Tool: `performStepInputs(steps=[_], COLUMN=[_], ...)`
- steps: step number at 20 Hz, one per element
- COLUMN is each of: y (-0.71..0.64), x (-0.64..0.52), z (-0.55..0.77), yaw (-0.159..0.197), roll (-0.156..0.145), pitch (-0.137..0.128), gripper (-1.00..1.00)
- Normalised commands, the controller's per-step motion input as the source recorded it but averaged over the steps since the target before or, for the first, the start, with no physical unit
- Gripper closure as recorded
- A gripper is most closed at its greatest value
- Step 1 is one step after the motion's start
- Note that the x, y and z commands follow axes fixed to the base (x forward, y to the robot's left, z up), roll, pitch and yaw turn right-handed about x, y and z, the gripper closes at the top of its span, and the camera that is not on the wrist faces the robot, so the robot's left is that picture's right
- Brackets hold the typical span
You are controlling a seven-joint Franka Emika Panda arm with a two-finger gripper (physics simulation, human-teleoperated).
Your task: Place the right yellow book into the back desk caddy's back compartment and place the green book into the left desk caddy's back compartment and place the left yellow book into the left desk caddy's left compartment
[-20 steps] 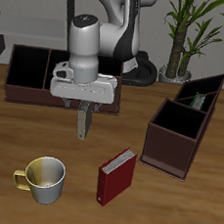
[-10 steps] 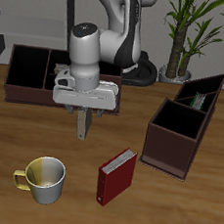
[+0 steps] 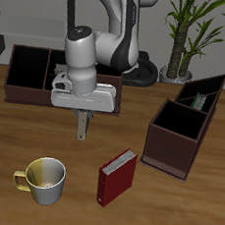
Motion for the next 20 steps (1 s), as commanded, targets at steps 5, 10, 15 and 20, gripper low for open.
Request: performStepInputs(steps=[5, 10, 15, 20], y=[0.05, 0.22, 0.18, 0.54], x=[0.01, 0.21, -0.05, -0.28], z=[0.21, 1.08, 0.92, 0.60], yaw=[-0.043, -0.085, -0.083, -0.034], roll=[0.015, -0.025, -0.052, -0.006], pitch=[-0.013, -0.105, -0.094, -0.040], gripper=[1.00, 1.00, 1.00, 1.00])
